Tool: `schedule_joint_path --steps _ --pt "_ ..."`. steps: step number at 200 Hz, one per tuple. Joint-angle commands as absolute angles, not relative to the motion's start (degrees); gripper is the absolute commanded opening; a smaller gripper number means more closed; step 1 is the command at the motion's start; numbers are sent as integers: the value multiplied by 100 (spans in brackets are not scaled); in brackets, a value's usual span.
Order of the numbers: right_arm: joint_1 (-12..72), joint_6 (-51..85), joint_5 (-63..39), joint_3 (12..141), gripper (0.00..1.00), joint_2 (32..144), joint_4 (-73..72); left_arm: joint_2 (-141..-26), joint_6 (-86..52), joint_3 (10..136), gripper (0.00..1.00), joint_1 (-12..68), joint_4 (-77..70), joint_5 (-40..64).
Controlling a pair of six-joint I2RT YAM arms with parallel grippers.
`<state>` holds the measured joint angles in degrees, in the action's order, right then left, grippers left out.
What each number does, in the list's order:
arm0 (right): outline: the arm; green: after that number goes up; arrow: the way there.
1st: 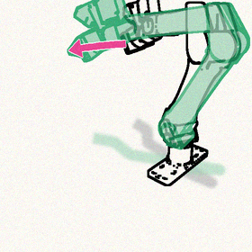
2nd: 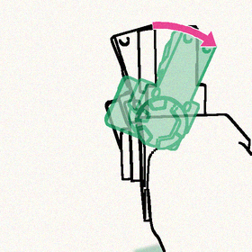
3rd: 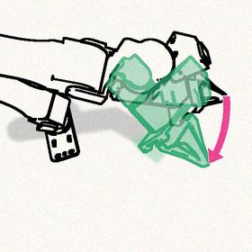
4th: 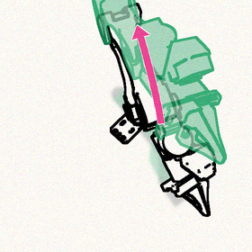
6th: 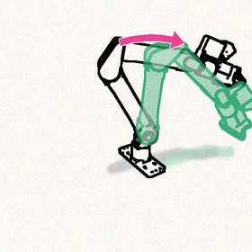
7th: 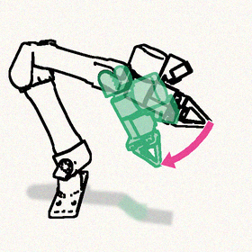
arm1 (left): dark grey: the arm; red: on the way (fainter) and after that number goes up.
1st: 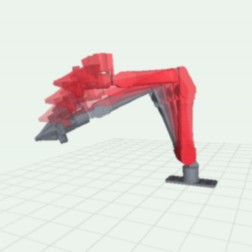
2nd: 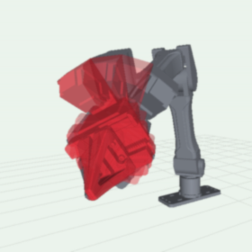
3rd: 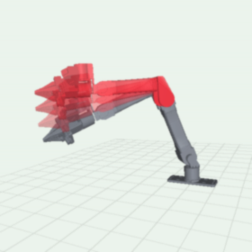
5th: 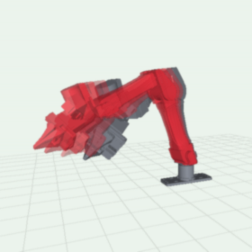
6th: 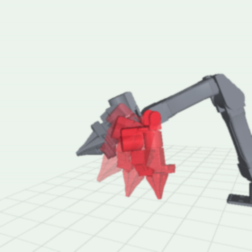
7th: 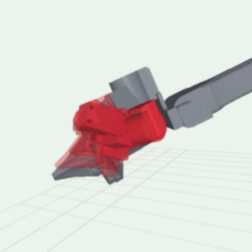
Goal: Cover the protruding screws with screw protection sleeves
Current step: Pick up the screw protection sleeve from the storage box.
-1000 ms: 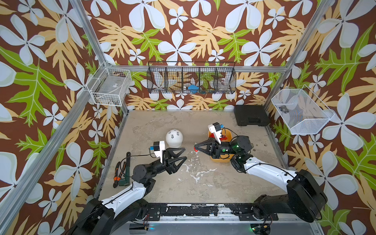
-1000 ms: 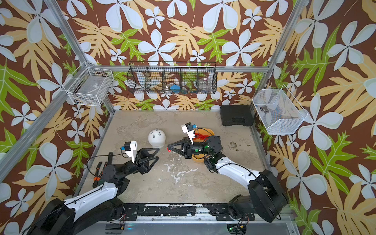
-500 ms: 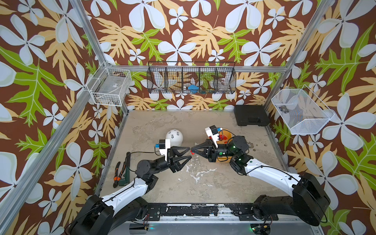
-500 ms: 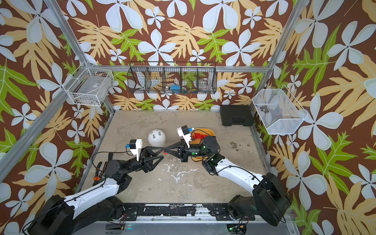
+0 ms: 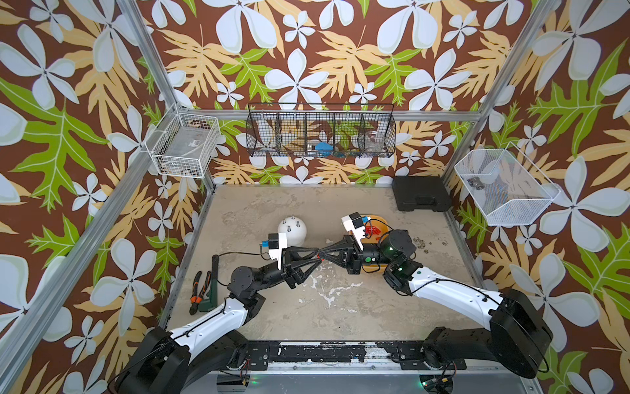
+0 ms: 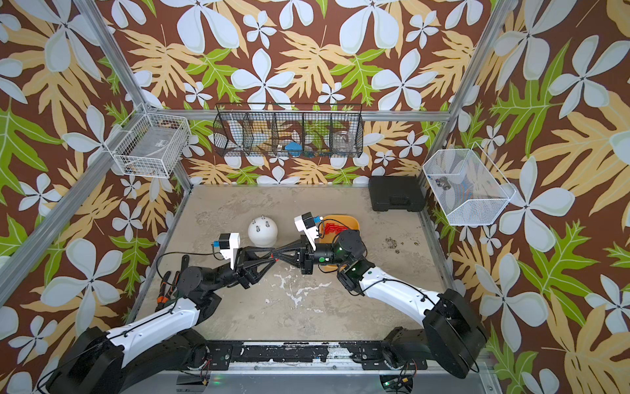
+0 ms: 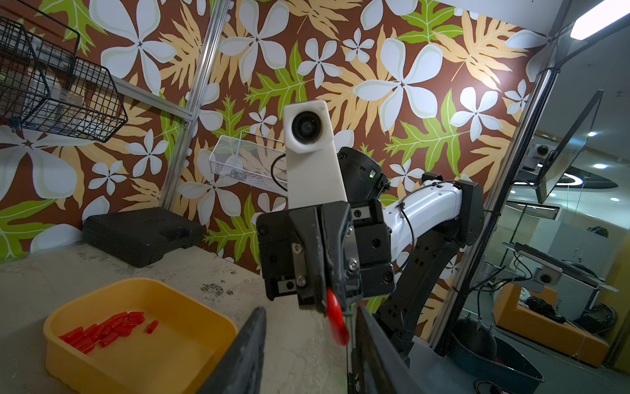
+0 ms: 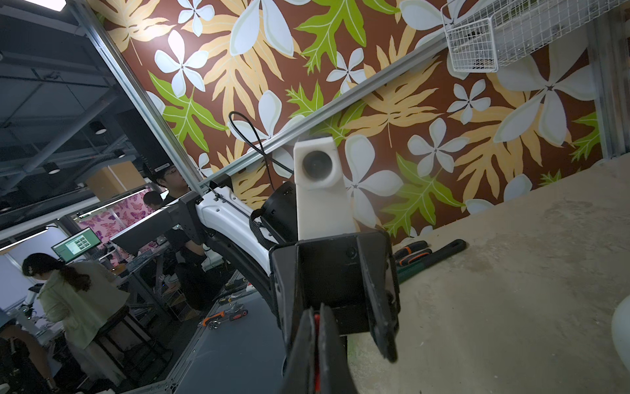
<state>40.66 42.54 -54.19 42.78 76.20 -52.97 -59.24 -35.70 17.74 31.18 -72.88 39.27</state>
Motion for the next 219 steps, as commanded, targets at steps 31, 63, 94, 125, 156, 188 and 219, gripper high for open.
schedule_joint_path --steps 31,63,94,125,156,188,219 --pt "4103 4188 -5386 4290 1 7671 -5585 -5926 -3446 1791 17 3133 -7341 3938" --pt "4104 4115 -5332 4303 1 7637 -5514 -5881 -3401 1758 0 3138 -7297 3866" --pt "4104 4148 -5379 4317 2 7671 -5570 -5863 -3392 1749 0 3132 -7286 3845" --pt "4103 4066 -5350 4362 31 7574 -5429 -5838 -3347 1726 0 3138 -7225 3835" --pt "3790 3883 -5120 4440 59 7072 -4958 -5651 -2919 1544 0 3138 -7065 3878" --pt "3471 3004 -4975 4921 65 6590 -3052 -5241 -2084 1551 0 3176 -6170 3654" --pt "3975 1174 -3985 5488 60 6293 -625 -4968 -1476 1591 0 3302 -5461 3187"
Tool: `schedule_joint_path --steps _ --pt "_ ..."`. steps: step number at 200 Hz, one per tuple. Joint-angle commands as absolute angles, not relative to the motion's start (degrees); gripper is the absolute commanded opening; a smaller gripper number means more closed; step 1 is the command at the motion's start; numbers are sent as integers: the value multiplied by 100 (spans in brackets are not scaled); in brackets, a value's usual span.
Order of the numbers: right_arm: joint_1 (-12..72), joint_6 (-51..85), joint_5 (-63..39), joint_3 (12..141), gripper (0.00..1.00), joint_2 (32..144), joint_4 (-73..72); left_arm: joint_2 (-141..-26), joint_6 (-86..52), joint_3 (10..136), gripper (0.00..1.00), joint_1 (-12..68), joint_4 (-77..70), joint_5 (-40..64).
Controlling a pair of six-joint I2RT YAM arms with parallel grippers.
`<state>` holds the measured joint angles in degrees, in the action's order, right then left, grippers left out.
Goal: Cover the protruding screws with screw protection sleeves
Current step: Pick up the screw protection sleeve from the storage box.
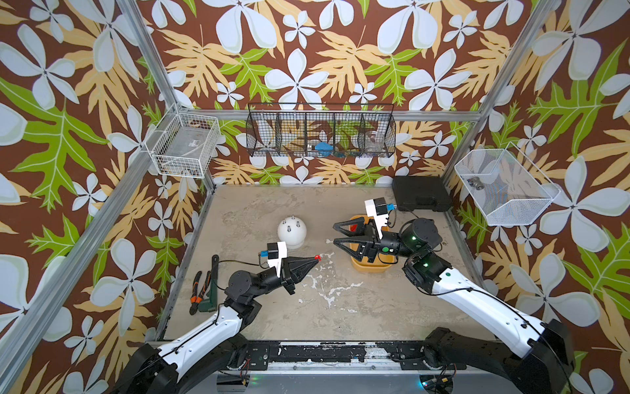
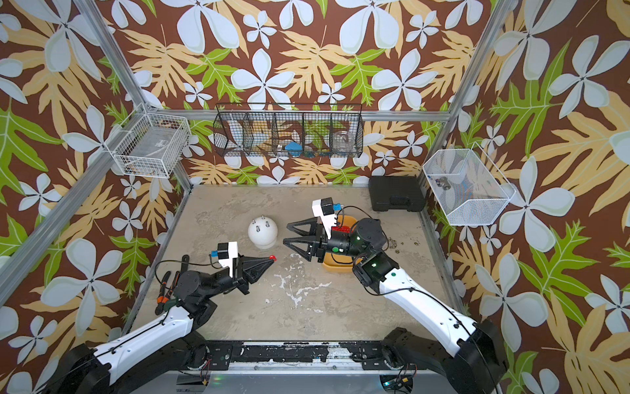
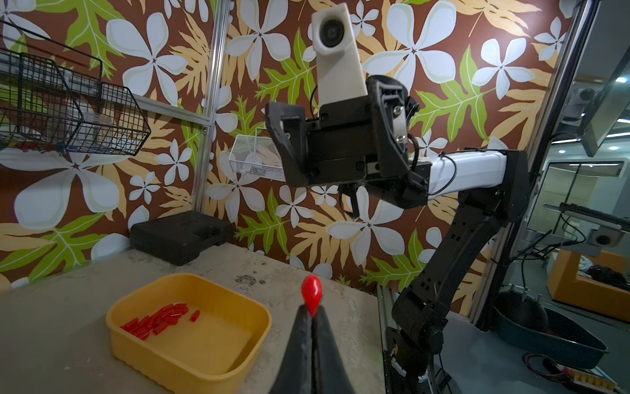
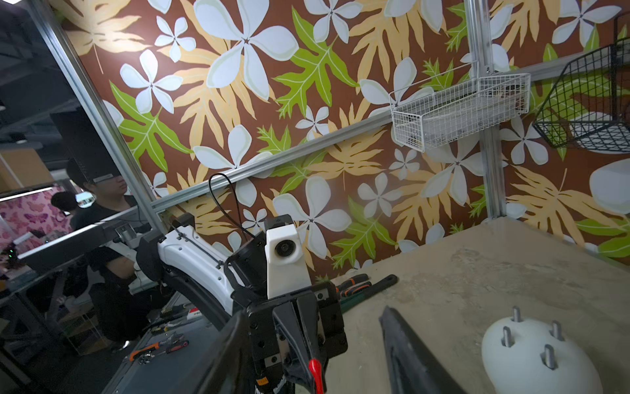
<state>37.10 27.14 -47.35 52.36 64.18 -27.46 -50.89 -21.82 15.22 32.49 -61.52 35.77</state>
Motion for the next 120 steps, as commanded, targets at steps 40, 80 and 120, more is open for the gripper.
schedule_joint_path --steps 40,80,120 --pt "4496 572 -3429 5925 57 6674 316 -5065 -1334 1771 0 3383 -5125 3078" --pt "4699 509 -3079 6074 53 7055 483 -5027 -1283 1801 0 3470 -5016 2964" --pt "4708 609 -2954 6121 38 7154 404 -5001 -1257 1804 0 3502 -5016 2971"
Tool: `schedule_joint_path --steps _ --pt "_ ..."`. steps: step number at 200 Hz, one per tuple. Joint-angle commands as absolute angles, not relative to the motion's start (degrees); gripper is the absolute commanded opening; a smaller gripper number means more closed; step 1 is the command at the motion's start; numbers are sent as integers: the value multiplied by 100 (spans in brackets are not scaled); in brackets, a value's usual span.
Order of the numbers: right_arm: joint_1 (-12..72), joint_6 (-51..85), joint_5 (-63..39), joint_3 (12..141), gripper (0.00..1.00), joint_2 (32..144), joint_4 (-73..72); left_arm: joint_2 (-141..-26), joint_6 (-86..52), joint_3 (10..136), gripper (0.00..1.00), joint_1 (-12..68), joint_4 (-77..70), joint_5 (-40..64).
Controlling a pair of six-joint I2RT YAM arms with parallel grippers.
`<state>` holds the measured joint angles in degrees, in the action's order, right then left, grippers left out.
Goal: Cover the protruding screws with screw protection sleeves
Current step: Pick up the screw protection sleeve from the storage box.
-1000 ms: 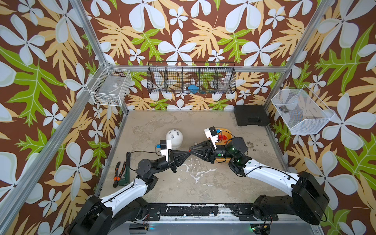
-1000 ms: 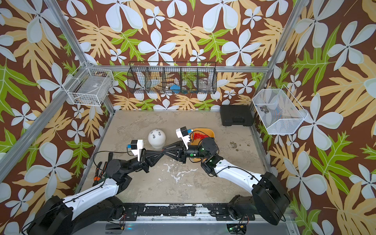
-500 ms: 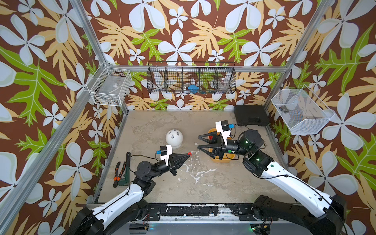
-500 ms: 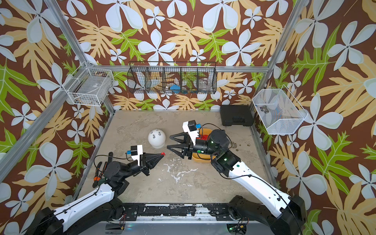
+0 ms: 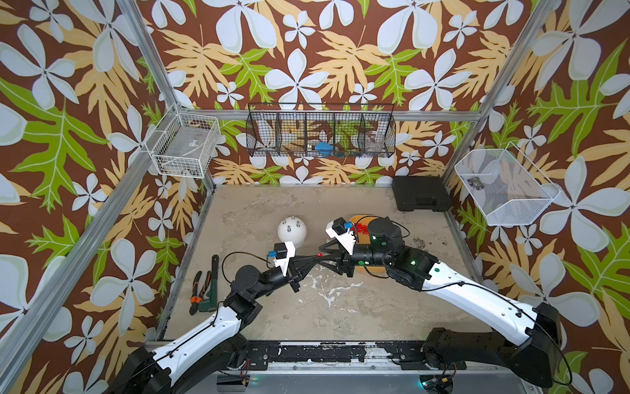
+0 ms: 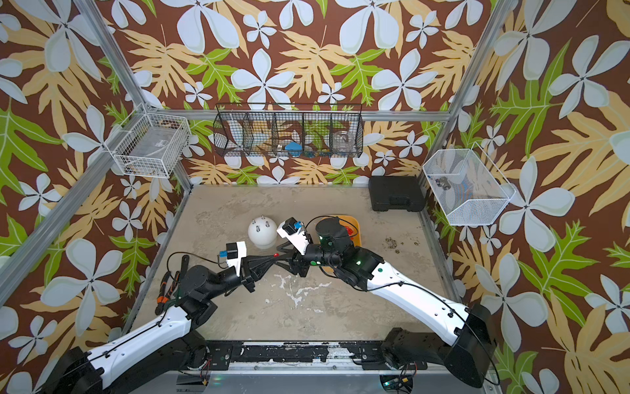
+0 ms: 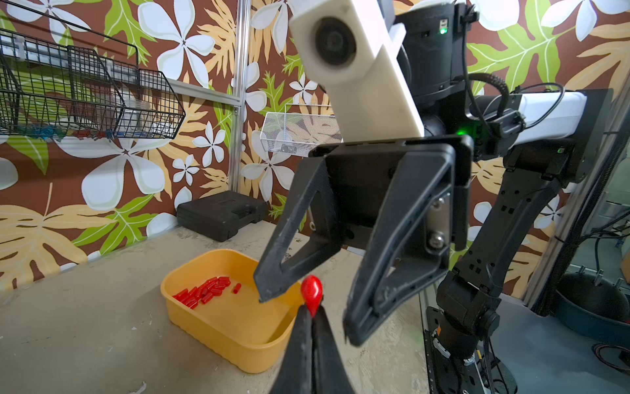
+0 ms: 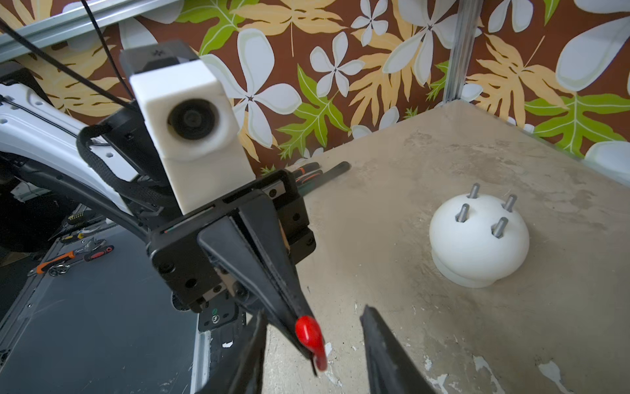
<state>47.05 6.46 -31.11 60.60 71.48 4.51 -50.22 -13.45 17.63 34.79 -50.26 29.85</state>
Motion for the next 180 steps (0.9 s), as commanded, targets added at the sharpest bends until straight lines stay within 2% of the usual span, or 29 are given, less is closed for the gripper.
schedule_joint_path --steps 1,23,41,83,129,180 --pt "4709 612 -2953 6124 38 7154 400 -5001 -1257 1803 0 3500 -5013 2971" --pt "4707 648 -3009 6152 30 7163 396 -5001 -1248 1806 0 3511 -5010 2958" --pt "4710 694 -2985 6187 34 7172 412 -5018 -1241 1795 0 3515 -5009 2960" --pt "4707 657 -2997 6232 23 7220 519 -4966 -1244 1786 0 3524 -5006 2948" --pt "4706 617 -2963 6249 23 7205 604 -4963 -1251 1782 0 3529 -5010 2940" --pt "4707 676 -3015 6240 8 7216 554 -4957 -1252 1785 0 3533 -5005 2944"
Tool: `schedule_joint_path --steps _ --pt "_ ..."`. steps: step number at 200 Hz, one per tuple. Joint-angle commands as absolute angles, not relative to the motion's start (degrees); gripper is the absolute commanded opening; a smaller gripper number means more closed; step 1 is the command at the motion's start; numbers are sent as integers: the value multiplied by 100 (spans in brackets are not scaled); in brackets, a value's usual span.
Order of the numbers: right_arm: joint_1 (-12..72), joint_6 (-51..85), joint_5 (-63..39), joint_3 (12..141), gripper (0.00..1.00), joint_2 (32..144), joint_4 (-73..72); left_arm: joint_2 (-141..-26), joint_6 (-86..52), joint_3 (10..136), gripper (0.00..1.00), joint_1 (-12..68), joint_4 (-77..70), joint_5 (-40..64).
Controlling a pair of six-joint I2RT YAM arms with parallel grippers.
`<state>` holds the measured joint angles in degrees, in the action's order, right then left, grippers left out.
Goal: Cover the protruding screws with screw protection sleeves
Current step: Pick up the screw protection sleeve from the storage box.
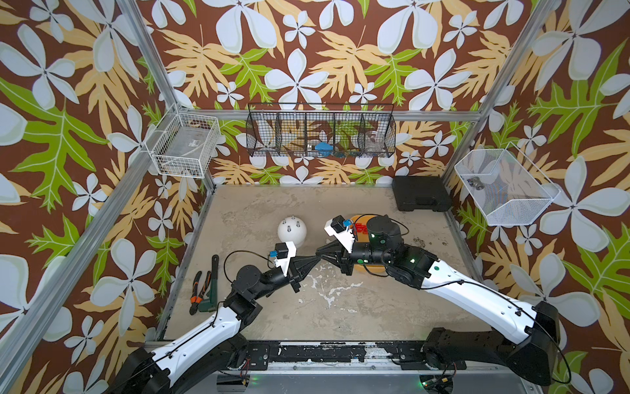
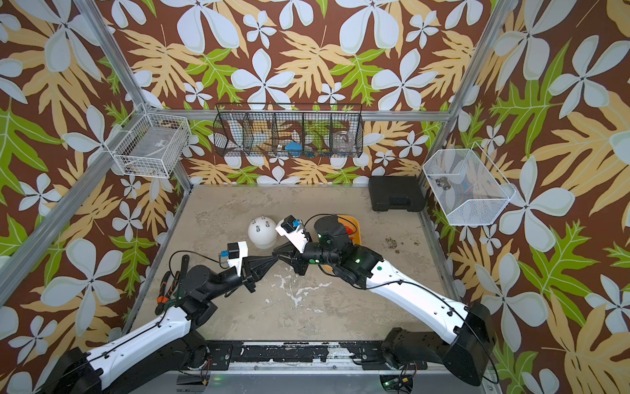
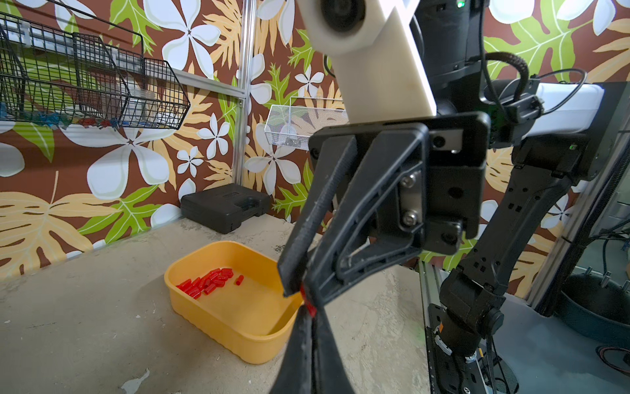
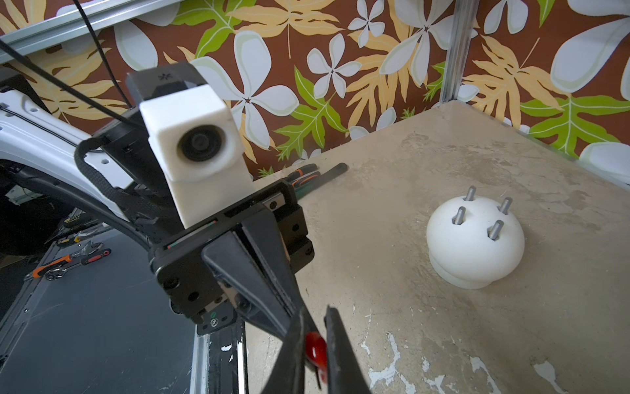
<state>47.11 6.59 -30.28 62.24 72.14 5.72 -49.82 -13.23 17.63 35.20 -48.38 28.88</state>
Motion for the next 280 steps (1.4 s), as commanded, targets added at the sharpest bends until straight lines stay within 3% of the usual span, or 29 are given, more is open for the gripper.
schedule_joint_path --steps 1,26,130,147,160,173,195,221,243,280 --pt "4705 676 -3015 6240 8 7216 554 -4957 -1255 1785 0 3529 -5003 2944" --pt "4704 710 -3054 6258 0 7240 515 -4961 -1257 1784 0 3533 -5001 2936" --pt "4685 817 -3243 6222 0 7165 451 -4956 -1261 1768 0 3533 -5028 2935" --pt "4613 889 -3284 6092 18 7066 284 -4948 -1258 1767 0 3533 -5033 2955" --pt "4549 903 -3360 6034 22 7018 229 -4939 -1271 1769 0 3533 -5038 2961" --pt "4522 838 -3366 6018 35 7005 261 -4937 -1257 1767 0 3530 -5044 2962" --pt "4514 757 -3584 6012 36 7047 316 -4955 -1269 1784 0 3533 -5058 2997" --pt "4509 745 -3736 6063 34 7166 319 -4975 -1274 1799 0 3533 -5071 3037" --pt "4510 756 -3784 6108 16 7258 316 -4958 -1274 1794 0 3533 -5061 3032" --pt "4514 797 -3767 6071 5 7229 212 -4948 -1258 1785 0 3541 -5058 3026"
